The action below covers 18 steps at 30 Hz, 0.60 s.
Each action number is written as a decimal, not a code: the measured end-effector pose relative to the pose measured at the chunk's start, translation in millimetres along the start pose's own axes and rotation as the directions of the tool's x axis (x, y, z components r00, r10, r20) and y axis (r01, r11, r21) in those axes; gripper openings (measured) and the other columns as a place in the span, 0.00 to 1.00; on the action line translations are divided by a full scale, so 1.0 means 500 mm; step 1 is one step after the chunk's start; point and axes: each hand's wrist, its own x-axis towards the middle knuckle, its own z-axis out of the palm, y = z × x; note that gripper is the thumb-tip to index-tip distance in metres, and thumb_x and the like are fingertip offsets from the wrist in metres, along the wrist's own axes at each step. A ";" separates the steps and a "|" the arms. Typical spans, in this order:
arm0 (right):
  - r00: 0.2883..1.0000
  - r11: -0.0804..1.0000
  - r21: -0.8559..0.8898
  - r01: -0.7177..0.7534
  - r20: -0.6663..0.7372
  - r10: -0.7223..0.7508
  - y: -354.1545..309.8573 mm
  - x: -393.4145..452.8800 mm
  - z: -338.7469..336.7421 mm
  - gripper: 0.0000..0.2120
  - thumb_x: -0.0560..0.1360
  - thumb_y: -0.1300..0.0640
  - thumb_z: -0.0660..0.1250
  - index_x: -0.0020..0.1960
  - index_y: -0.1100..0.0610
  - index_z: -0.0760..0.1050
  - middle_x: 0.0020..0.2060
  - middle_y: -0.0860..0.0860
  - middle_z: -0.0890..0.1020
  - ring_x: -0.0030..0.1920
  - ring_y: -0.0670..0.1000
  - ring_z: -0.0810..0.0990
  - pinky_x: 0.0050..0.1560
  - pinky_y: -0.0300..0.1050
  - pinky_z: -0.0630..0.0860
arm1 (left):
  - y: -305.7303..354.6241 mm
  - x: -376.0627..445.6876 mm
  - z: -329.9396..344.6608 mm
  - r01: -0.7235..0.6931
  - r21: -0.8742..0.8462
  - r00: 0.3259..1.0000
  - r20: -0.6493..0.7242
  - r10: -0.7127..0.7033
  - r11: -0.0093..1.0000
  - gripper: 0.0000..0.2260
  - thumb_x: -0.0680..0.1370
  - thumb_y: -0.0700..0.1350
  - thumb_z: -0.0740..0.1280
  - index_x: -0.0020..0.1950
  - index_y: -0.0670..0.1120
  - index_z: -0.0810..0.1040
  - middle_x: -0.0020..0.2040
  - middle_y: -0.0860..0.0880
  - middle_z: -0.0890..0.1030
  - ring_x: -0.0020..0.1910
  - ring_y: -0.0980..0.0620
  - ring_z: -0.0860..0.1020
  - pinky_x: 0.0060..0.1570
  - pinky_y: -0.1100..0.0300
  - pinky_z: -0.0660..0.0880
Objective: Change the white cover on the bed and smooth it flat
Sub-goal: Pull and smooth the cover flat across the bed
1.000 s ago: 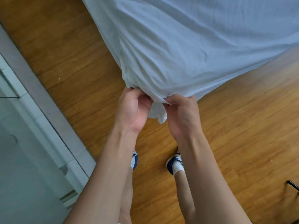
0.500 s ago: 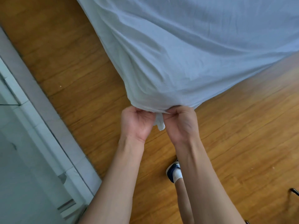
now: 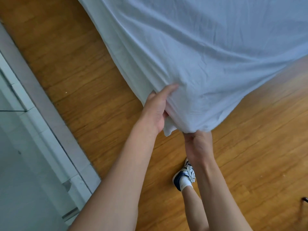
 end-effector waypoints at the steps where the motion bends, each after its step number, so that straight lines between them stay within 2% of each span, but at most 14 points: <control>1: 1.000 1.000 0.016 0.011 -0.026 -0.011 -0.002 -0.005 -0.015 0.28 0.64 0.82 0.49 0.45 0.56 0.76 0.37 0.46 0.78 0.39 0.45 0.76 0.39 0.39 0.77 | -0.003 0.000 0.004 0.023 -0.051 1.000 0.010 -0.023 0.998 0.11 0.74 0.38 0.69 0.56 0.41 0.80 0.48 0.46 0.85 0.50 0.47 0.82 0.48 0.54 0.80; 2: 0.999 1.000 0.025 0.015 -0.041 -0.014 -0.006 -0.013 -0.029 0.28 0.63 0.83 0.50 0.47 0.57 0.76 0.39 0.47 0.78 0.40 0.46 0.76 0.40 0.39 0.77 | -0.004 -0.005 0.008 0.036 -0.102 0.999 0.042 -0.032 0.994 0.09 0.74 0.33 0.66 0.51 0.40 0.80 0.45 0.45 0.84 0.47 0.47 0.83 0.45 0.55 0.81; 4: 0.994 1.000 0.017 0.002 -0.106 0.000 -0.016 -0.026 -0.052 0.27 0.62 0.82 0.52 0.49 0.59 0.75 0.41 0.49 0.78 0.42 0.48 0.77 0.41 0.40 0.77 | -0.008 -0.014 0.014 0.047 -0.232 0.994 0.111 -0.022 0.972 0.12 0.72 0.28 0.59 0.44 0.40 0.79 0.40 0.45 0.84 0.40 0.48 0.83 0.41 0.57 0.82; 6: 0.962 1.000 -0.019 -0.020 -0.273 0.014 -0.028 -0.029 -0.063 0.23 0.66 0.78 0.54 0.53 0.59 0.74 0.42 0.49 0.79 0.43 0.49 0.78 0.42 0.41 0.77 | -0.016 -0.013 0.013 0.056 -0.273 0.995 0.090 -0.032 0.960 0.13 0.71 0.27 0.56 0.42 0.39 0.77 0.38 0.44 0.82 0.36 0.48 0.82 0.40 0.57 0.81; 8: 0.911 0.999 -0.043 -0.005 -0.412 -0.013 -0.044 -0.023 -0.053 0.18 0.74 0.69 0.59 0.62 0.57 0.71 0.52 0.50 0.80 0.52 0.49 0.80 0.51 0.45 0.77 | -0.027 0.004 0.000 0.011 -0.164 0.996 -0.091 -0.026 0.986 0.12 0.70 0.27 0.58 0.46 0.38 0.77 0.40 0.43 0.80 0.39 0.46 0.81 0.43 0.55 0.80; 10: 0.865 0.977 -0.211 0.018 -0.487 -0.121 -0.061 -0.006 -0.025 0.18 0.79 0.55 0.61 0.68 0.55 0.68 0.63 0.50 0.75 0.64 0.49 0.73 0.62 0.46 0.71 | -0.035 0.017 -0.012 0.004 0.023 0.967 -0.257 0.002 1.000 0.13 0.70 0.28 0.62 0.52 0.38 0.75 0.43 0.44 0.79 0.43 0.46 0.79 0.45 0.55 0.78; 12: 0.859 0.923 -0.384 -0.006 -0.475 -0.192 -0.068 0.019 0.011 0.26 0.77 0.46 0.63 0.71 0.56 0.66 0.66 0.49 0.71 0.67 0.48 0.69 0.65 0.46 0.67 | -0.036 0.018 -0.011 0.007 0.141 0.936 -0.349 0.043 0.990 0.12 0.70 0.30 0.63 0.51 0.41 0.73 0.45 0.45 0.77 0.43 0.47 0.77 0.45 0.55 0.76; 14: 0.906 0.937 -0.323 -0.132 -0.422 -0.018 -0.073 0.038 0.050 0.32 0.75 0.40 0.66 0.72 0.57 0.65 0.63 0.47 0.74 0.63 0.47 0.73 0.62 0.46 0.71 | -0.027 0.014 -0.001 0.016 0.140 0.933 -0.357 0.035 0.990 0.11 0.69 0.32 0.62 0.49 0.42 0.72 0.45 0.46 0.76 0.43 0.45 0.75 0.45 0.55 0.75; 16: 0.917 0.961 -0.156 -0.229 -0.366 0.160 -0.079 0.045 0.079 0.34 0.71 0.38 0.70 0.67 0.59 0.70 0.59 0.53 0.79 0.56 0.52 0.80 0.58 0.50 0.77 | -0.013 0.010 0.007 0.023 -0.010 0.968 -0.249 -0.025 1.000 0.11 0.68 0.31 0.60 0.47 0.41 0.74 0.46 0.44 0.77 0.46 0.43 0.76 0.53 0.51 0.77; 18: 0.922 0.961 -0.128 -0.243 -0.340 0.188 -0.095 0.044 0.100 0.31 0.69 0.39 0.73 0.62 0.61 0.74 0.56 0.59 0.80 0.54 0.58 0.81 0.56 0.53 0.78 | -0.002 0.004 0.010 0.018 -0.112 0.990 -0.134 -0.033 0.994 0.12 0.68 0.30 0.57 0.47 0.39 0.74 0.47 0.42 0.78 0.46 0.42 0.77 0.58 0.49 0.76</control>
